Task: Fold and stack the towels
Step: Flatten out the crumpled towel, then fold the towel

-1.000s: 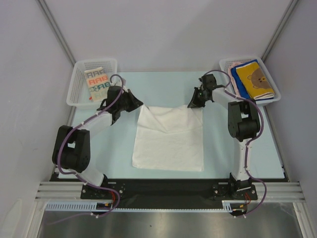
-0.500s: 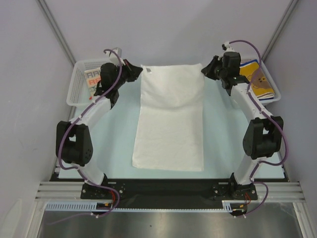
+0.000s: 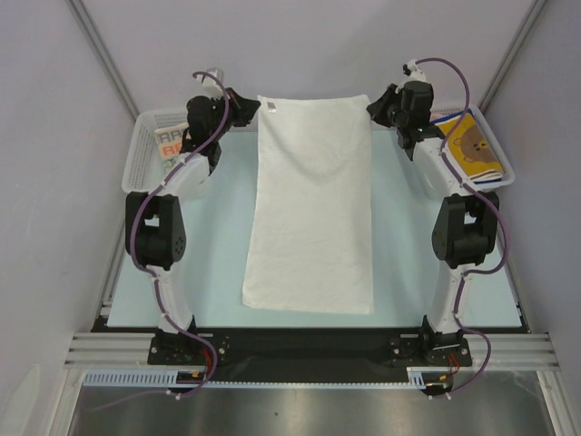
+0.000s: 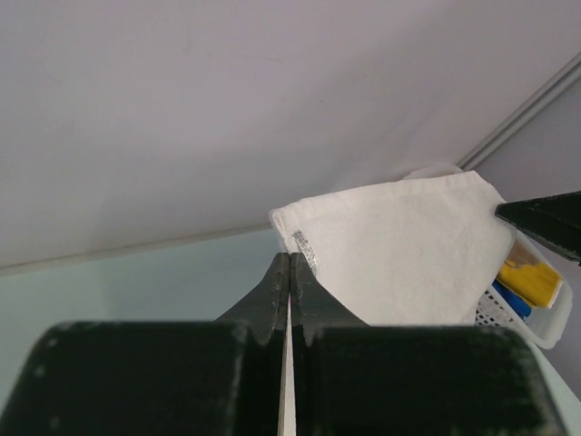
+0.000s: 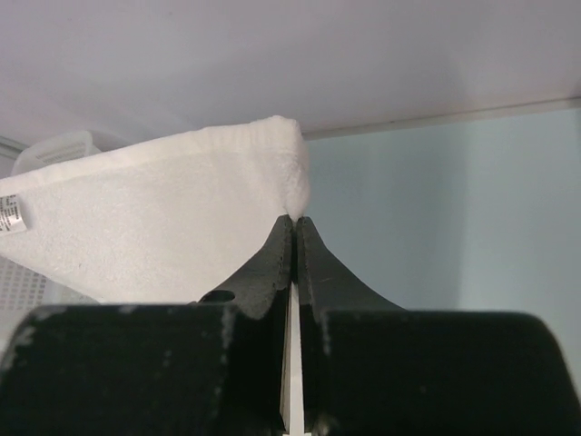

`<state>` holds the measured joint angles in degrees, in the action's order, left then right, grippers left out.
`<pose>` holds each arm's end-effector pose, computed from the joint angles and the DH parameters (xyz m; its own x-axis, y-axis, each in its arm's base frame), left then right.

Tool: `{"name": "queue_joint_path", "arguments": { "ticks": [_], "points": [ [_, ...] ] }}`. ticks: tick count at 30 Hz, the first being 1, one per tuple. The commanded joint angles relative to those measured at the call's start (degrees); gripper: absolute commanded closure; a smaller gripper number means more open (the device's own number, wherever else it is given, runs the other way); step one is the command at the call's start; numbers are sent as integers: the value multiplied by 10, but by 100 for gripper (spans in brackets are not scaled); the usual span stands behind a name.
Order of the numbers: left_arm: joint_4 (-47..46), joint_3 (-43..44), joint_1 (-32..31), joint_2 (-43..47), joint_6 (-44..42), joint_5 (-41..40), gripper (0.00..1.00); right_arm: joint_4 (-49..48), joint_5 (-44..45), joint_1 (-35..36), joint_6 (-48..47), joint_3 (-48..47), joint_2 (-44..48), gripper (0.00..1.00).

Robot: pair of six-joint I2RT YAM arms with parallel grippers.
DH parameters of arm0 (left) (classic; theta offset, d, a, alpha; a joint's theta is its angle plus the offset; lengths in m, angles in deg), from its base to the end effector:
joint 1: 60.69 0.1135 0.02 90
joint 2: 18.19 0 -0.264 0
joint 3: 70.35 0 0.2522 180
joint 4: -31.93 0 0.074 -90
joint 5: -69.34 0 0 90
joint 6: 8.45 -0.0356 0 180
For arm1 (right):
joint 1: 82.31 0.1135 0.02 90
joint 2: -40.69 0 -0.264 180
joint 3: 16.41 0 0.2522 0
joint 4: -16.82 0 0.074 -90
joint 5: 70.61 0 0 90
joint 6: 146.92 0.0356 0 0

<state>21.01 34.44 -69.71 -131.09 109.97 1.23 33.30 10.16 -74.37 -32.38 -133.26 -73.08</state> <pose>0.4713 -0.0883 0.3264 -0.2017 -0.4151 -0.8871 0.4744 0.7510 -0.4593 0.4790 0.0726 0.3434 -0.3296 0.3679 -0.8695 -0.1693 0.8830 0.4378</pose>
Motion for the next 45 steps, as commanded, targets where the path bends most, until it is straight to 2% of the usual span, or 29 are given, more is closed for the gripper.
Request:
{"name": "queue_joint_path", "arguments": {
  "ticks": [1, 10, 17, 24, 30, 34, 38, 41, 45],
  "points": [
    [-34, 71, 9, -22, -3, 21, 100, -30, 7, -4, -8, -55, -28, 100],
    [-37, 164, 11, -97, -8, 18, 100, -42, 15, -9, -10, -123, -92, 100],
    [-29, 228, 15, -140, -9, 10, 100, -12, 13, -18, -6, -242, -153, 100],
    [-33, 281, 20, -173, -8, 3, 99, 1, 11, -23, -6, -316, -196, 100],
    [-42, 296, 20, -181, 5, 10, 100, -3, 5, -24, -5, -309, -193, 100],
    [-67, 229, 20, -141, 15, 44, 100, -21, -1, -22, 7, -231, -145, 100],
    [-84, 130, 20, -76, 30, 66, 100, -54, 2, -18, 14, -99, -77, 100],
    [-119, -7, 20, -13, 58, 60, 100, -63, 3, -14, 23, -7, -24, 100],
    [-146, -127, 19, 60, 75, 47, 100, -79, 11, -2, 28, 109, 60, 100]
  ]
}}
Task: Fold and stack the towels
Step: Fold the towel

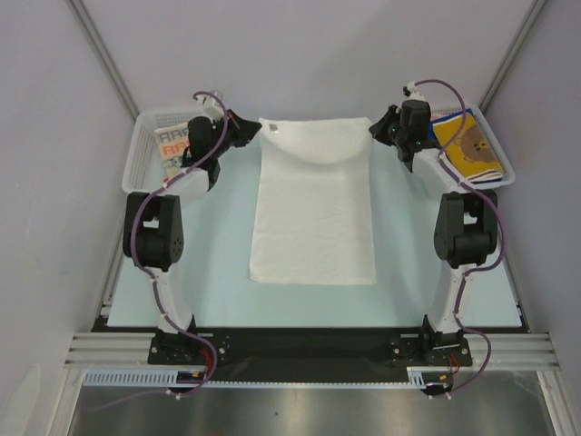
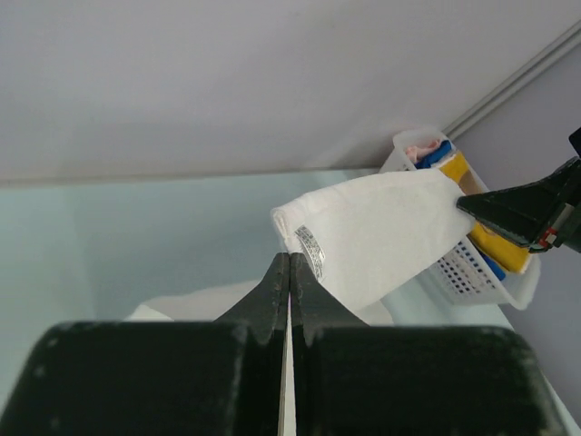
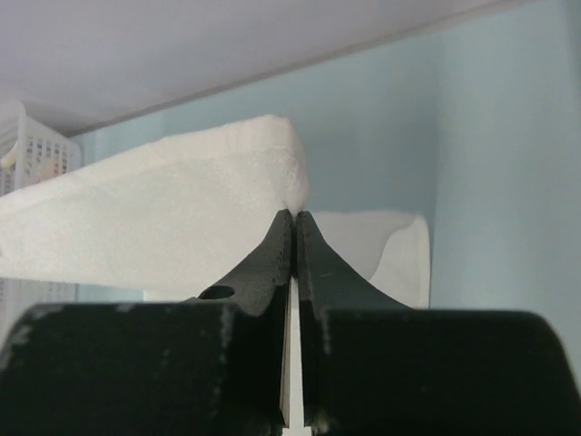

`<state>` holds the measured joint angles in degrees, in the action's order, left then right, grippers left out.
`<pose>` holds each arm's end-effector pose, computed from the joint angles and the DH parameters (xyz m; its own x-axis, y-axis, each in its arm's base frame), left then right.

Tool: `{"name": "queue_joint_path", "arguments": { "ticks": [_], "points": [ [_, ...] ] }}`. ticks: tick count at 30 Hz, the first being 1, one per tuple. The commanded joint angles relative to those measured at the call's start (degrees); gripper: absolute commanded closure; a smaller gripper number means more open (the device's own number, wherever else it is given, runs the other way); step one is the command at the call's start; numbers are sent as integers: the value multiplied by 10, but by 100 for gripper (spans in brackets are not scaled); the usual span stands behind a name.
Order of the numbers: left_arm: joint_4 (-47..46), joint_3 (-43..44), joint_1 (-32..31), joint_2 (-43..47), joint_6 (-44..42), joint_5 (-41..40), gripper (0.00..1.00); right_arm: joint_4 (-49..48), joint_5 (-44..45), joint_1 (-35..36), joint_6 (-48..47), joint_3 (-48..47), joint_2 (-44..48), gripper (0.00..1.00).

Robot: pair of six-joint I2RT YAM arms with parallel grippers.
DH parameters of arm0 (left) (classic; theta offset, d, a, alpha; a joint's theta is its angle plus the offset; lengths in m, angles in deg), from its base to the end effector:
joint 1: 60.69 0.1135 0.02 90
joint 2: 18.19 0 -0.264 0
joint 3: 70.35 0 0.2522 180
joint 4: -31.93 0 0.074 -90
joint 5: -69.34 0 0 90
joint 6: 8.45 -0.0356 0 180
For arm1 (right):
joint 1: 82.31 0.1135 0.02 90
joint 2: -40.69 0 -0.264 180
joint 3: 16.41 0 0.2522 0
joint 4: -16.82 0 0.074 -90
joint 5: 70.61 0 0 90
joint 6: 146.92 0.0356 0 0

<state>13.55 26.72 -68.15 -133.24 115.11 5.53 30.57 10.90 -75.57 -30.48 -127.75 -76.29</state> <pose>0.4715 -0.0776 0.2756 -0.3005 -0.4609 -0.8350 0.4656 0.6932 -0.5502 0.4897 0.0632 0.2877 -0.4085 0.3952 -0.8228 -0.0810 0.8822 0.4639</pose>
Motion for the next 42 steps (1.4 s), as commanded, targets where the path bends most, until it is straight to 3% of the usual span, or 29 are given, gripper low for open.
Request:
{"name": "queue_joint_path", "arguments": {
  "ticks": [1, 8, 17, 30, 42],
  "points": [
    [-78, -72, 3, 105, 26, 3, 100, -51, 8, 13, 10, 76, 105, 100],
    [-70, -268, -22, 217, 41, -37, 100, -48, 4, 24, 44, 243, 211, 100],
    [4, -443, -58, 331, 68, -107, 100, -24, -1, 49, 73, 418, 328, 100],
    [193, -476, -59, 455, 57, -153, 100, 36, 0, 58, 78, 542, 455, 100],
    [250, -523, -59, 509, 82, -140, 100, 59, -8, 63, 75, 604, 512, 100]
  ]
}}
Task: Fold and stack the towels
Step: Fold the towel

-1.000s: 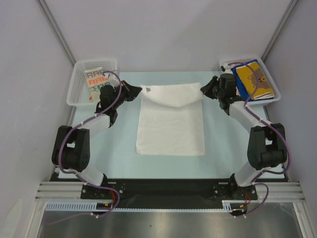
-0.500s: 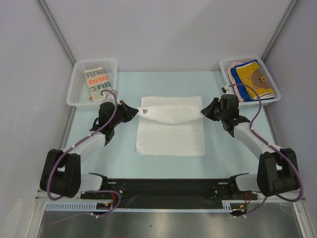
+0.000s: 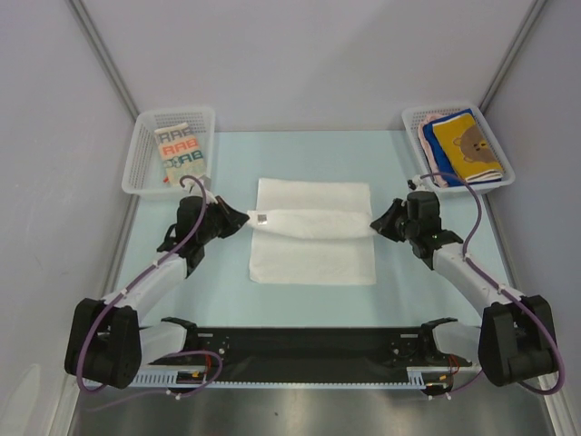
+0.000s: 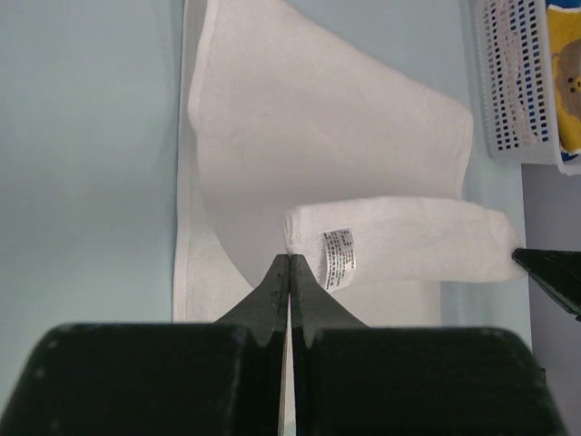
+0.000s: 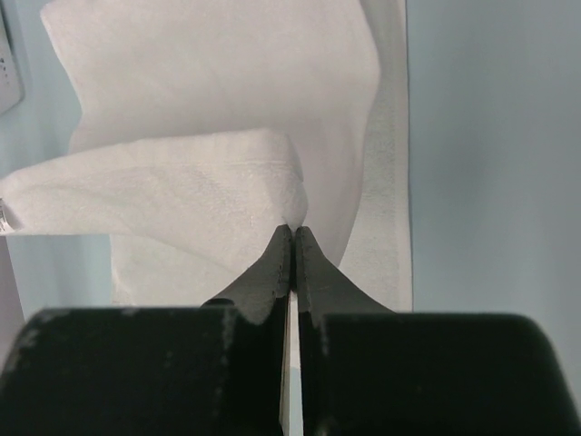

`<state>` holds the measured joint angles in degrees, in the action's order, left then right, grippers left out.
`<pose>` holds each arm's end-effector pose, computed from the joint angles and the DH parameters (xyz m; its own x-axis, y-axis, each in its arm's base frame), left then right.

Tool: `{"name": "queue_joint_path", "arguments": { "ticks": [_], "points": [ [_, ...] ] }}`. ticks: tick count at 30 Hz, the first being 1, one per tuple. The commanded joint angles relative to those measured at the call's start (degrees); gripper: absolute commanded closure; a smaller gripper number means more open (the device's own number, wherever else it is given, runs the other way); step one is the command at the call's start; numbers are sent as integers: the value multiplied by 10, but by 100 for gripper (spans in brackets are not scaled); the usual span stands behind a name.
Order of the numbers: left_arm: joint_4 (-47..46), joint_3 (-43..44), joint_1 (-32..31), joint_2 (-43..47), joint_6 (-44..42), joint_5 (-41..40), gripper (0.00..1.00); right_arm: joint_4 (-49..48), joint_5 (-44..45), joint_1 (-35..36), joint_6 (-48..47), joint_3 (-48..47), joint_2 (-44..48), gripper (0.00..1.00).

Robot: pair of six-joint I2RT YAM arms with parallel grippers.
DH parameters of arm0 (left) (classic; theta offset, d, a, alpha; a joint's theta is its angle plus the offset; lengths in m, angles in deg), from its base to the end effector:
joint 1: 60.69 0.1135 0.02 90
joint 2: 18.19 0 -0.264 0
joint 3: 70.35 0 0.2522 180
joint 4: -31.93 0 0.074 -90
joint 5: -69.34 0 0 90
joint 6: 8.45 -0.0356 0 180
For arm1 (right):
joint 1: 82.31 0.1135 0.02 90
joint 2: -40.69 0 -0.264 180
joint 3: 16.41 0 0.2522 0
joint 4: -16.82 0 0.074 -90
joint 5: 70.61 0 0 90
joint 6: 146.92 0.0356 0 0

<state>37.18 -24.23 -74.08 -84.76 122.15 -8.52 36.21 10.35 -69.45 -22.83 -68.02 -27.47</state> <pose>0.2409 -0.0650 0.2204 -0.5876 -0.5141 -0.6248 0.0373 0.7541 -0.6556 0.2444 0.0615 0.2226 -0.6666 0.4156 -0.6188 0.0360 0.8471 0.5302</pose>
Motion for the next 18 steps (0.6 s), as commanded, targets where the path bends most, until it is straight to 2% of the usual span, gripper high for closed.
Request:
{"name": "queue_joint_path", "arguments": {
  "ticks": [1, 18],
  "points": [
    [17, -16, 0, 31, 11, 0, 100, 3, -4, 1, -2, 10, 27, 100],
    [38, -67, -1, 76, 9, 28, 100, 36, 9, 4, 8, 57, 71, 100]
  ]
}}
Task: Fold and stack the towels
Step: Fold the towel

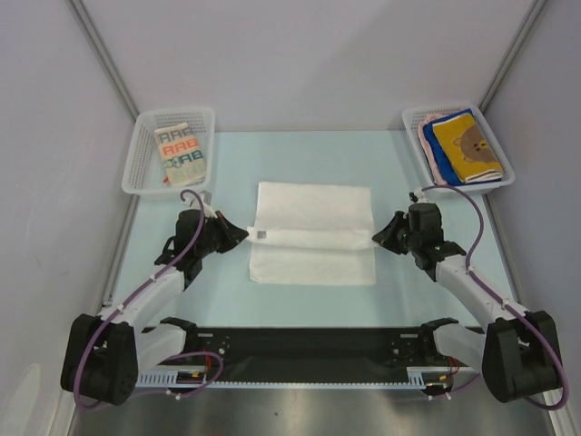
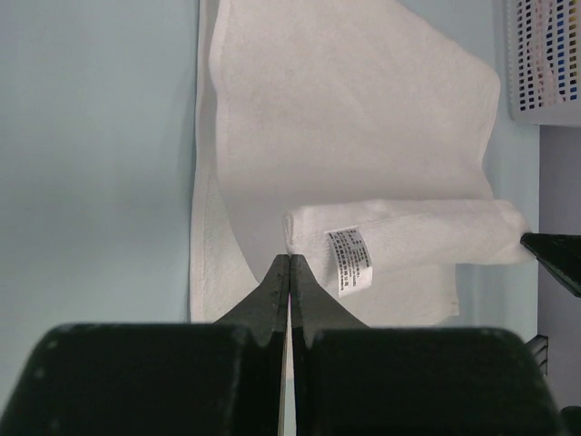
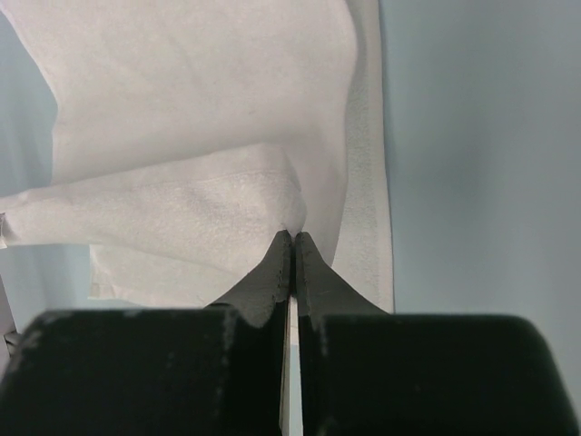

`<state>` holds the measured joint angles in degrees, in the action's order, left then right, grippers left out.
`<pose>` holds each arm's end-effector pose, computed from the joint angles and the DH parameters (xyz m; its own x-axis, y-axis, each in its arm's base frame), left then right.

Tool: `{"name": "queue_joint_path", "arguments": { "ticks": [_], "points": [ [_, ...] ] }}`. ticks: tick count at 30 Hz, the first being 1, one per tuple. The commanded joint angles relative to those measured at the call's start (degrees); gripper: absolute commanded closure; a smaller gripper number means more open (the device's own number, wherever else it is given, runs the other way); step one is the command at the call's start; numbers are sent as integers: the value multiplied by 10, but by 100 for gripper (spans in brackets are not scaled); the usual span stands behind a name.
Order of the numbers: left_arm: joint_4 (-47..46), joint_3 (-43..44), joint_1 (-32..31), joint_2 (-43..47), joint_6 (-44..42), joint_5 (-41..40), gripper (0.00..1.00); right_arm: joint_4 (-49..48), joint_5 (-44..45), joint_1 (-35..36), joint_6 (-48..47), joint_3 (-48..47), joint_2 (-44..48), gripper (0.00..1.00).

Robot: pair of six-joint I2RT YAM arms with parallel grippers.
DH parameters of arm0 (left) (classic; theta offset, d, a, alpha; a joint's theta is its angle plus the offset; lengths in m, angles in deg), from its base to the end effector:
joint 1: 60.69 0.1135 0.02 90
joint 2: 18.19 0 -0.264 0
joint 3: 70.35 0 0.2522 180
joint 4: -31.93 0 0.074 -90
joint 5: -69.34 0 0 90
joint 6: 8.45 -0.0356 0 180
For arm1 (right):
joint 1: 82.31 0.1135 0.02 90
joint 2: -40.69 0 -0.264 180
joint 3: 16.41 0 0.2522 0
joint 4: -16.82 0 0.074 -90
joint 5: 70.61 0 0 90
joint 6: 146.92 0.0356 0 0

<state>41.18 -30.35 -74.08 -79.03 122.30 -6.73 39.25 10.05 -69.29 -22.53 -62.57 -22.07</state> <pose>0.2130 -0.0595 0.1999 -0.6485 -0.4969 -0.5767 0.0054 0.7545 -0.6562 0.2185 0.0565 0.2075 -0.7012 0.4099 -0.5833 0.0617 0.8500 0.5231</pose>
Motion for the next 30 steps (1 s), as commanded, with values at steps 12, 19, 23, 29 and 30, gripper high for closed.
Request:
{"name": "queue_joint_path", "arguments": {
  "ticks": [12, 19, 23, 29, 30],
  "points": [
    [5, -22, -2, 22, 16, 29, 100, 15, 13, 5, 17, 23, 32, 100],
    [11, -38, -2, 29, 25, 34, 97, 23, 14, 6, 22, 35, 28, 100],
    [0, -61, -3, 23, 31, 39, 97, 14, 7, 7, 30, 52, 24, 100],
    [-5, -70, -3, 27, 33, 44, 97, 11, 10, 8, 32, 59, 26, 100],
    [-1, -69, -3, 27, 32, 44, 98, 12, 10, 9, 32, 58, 26, 100]
  ]
}}
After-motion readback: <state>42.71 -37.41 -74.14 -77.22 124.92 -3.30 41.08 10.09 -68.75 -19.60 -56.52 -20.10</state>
